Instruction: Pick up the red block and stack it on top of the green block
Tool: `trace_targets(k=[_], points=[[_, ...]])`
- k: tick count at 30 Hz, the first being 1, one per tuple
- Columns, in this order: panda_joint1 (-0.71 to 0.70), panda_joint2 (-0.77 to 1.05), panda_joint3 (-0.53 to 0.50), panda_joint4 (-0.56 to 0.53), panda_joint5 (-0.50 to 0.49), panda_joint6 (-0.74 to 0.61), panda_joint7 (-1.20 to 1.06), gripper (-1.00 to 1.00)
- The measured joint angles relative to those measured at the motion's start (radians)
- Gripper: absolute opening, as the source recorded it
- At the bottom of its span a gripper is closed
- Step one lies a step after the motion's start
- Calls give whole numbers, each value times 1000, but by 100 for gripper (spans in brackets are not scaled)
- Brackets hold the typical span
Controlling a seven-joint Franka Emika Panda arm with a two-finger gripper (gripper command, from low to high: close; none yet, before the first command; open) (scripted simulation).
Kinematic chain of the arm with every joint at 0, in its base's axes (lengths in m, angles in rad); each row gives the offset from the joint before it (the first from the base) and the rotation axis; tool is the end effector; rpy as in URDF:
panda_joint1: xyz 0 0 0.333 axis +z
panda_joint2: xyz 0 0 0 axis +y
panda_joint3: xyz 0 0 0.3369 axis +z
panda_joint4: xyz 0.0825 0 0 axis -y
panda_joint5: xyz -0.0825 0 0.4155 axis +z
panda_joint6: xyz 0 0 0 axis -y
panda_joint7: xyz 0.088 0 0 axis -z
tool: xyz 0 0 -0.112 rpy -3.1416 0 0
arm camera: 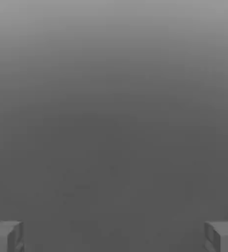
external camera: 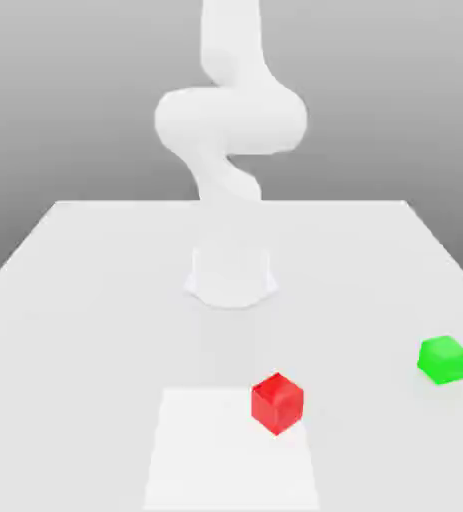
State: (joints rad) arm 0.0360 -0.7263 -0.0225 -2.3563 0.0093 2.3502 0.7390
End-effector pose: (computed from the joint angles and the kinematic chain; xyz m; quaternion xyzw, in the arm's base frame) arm 0.3977 0.0027 0.6712 -0.8743 0.3338 -0.3231 0.1408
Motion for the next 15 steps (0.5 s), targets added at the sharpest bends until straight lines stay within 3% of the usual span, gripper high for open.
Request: trace_targets(k=[15], points=[[201, 552, -69, -390, 29, 361, -417, 0]])
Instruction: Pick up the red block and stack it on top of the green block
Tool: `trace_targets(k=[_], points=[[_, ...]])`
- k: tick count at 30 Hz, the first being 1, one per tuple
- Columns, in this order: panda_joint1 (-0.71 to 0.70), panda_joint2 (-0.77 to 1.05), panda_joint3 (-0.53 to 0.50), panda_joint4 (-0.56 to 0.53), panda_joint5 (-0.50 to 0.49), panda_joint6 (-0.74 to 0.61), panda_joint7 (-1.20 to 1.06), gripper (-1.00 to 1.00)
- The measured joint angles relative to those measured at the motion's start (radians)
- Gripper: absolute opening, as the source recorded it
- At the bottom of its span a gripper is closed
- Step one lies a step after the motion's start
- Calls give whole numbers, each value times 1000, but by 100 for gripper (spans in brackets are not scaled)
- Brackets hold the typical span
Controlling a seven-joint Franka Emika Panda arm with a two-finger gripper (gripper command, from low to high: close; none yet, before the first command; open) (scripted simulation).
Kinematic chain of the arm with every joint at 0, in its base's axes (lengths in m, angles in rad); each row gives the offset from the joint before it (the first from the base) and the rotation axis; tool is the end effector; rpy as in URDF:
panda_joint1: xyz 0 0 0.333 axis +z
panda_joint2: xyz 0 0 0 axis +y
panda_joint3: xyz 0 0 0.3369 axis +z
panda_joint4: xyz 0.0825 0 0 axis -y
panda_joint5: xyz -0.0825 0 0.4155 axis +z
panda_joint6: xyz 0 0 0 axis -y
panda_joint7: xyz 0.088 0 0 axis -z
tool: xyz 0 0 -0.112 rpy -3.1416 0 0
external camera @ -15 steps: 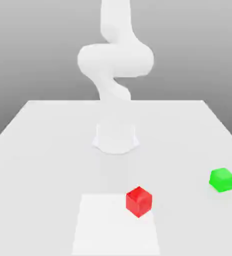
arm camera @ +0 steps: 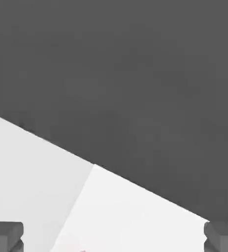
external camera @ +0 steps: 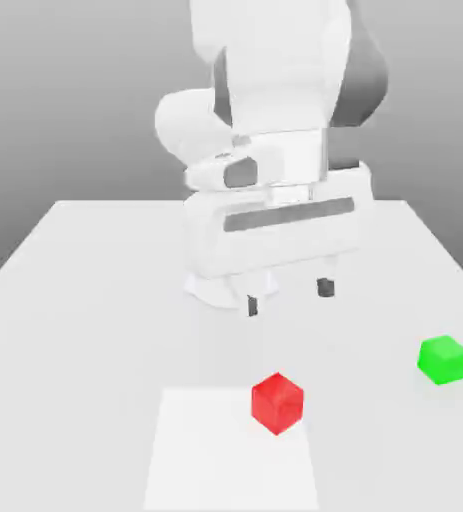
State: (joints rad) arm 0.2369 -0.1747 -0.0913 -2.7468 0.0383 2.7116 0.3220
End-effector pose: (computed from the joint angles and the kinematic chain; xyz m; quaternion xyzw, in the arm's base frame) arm 0.4144 0.0610 0.2747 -0.9920 0.1045 -0.0633 0.0327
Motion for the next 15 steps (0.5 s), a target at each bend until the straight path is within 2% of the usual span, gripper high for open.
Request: trace_targets(k=[3, 10, 11, 15], points=[[15, 124, 9, -74, -34, 85, -55, 0], [-7, 376, 49, -59, 17, 296, -110, 0], [-14, 394, 56, -57, 22, 312, -114, -100], [-14, 394, 56, -57, 20, 311, -112, -100]])
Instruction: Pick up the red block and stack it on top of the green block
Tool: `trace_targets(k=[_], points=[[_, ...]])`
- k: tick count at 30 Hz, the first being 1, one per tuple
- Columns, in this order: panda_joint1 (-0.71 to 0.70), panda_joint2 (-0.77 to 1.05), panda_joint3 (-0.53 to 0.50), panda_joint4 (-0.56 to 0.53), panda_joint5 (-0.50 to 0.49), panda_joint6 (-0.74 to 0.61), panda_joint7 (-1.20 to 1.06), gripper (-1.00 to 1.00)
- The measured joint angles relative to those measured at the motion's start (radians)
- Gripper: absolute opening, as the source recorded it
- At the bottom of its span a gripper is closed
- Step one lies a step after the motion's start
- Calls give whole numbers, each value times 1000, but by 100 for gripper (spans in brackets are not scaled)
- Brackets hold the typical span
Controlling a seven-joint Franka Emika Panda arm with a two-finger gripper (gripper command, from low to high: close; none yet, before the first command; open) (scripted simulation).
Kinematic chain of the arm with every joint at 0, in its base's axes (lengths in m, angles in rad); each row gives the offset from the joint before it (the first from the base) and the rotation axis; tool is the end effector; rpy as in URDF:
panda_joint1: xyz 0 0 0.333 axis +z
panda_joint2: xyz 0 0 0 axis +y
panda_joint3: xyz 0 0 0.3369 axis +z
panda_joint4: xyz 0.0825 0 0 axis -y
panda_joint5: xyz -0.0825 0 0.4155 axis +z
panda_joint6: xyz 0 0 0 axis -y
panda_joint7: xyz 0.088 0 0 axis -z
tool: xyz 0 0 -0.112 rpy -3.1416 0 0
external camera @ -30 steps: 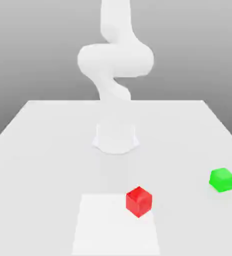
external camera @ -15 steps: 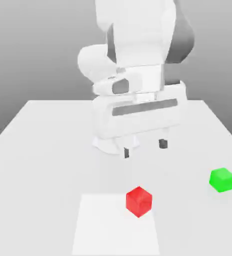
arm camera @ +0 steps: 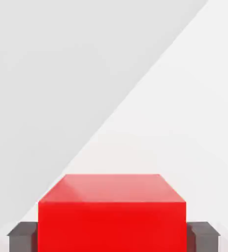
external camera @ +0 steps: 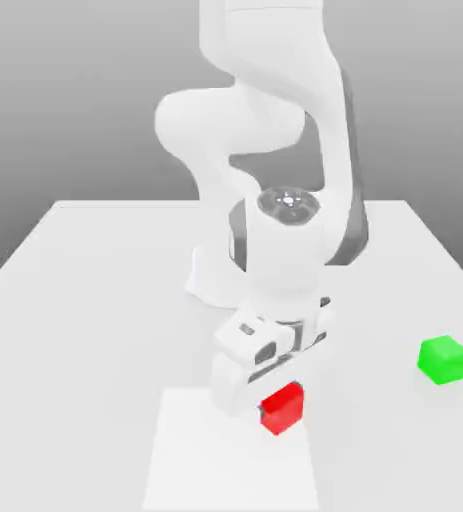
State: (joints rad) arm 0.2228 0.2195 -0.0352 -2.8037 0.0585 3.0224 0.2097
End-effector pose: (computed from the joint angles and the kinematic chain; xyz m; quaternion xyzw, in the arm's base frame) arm 0.3672 0.0640 0.1290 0.9992 -0.0397 -0.0001 0.0004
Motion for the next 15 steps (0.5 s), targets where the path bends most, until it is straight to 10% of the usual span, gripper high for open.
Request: trace_targets(k=[15], points=[[173, -259, 72, 8, -58, -266, 15, -100]])
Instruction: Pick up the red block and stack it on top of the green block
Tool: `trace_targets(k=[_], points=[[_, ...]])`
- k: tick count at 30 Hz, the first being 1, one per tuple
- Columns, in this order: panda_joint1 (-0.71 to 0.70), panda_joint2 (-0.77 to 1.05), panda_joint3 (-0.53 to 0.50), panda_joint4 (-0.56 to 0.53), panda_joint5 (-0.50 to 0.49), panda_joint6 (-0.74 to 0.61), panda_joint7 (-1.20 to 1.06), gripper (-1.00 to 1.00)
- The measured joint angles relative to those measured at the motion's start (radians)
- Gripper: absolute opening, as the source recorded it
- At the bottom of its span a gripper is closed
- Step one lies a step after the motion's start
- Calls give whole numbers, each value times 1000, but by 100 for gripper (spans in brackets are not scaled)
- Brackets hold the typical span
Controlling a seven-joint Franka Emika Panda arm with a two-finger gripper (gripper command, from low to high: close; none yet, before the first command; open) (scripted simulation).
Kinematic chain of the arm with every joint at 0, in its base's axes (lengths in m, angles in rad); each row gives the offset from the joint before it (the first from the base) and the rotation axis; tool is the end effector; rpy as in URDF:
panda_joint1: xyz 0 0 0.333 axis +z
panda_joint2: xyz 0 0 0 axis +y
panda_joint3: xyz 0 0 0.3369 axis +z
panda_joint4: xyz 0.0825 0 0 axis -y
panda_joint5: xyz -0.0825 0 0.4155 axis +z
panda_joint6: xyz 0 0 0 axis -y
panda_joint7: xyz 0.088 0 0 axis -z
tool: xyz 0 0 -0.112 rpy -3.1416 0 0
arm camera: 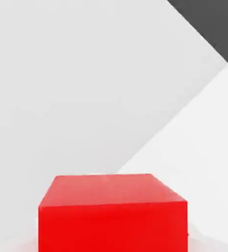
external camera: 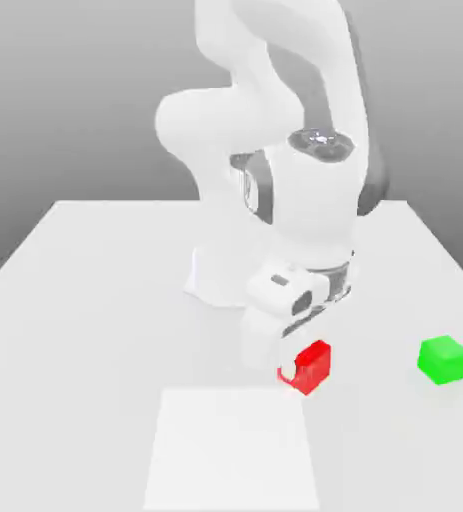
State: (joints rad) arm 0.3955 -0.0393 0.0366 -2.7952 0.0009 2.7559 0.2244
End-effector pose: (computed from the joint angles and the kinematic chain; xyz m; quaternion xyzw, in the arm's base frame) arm 0.3542 0.1631 0.2069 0.9947 0.1032 0.0002 0.0005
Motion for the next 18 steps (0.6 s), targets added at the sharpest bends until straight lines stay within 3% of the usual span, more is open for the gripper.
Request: trace_targets(k=[9, 15, 16, 18], points=[[332, -5, 148, 96, 16, -101, -68, -100], [366, 176, 118, 116, -68, 57, -14, -100], [370, 198, 112, 117, -80, 77, -5, 100], [370, 198, 112, 117, -80, 77, -5, 100]])
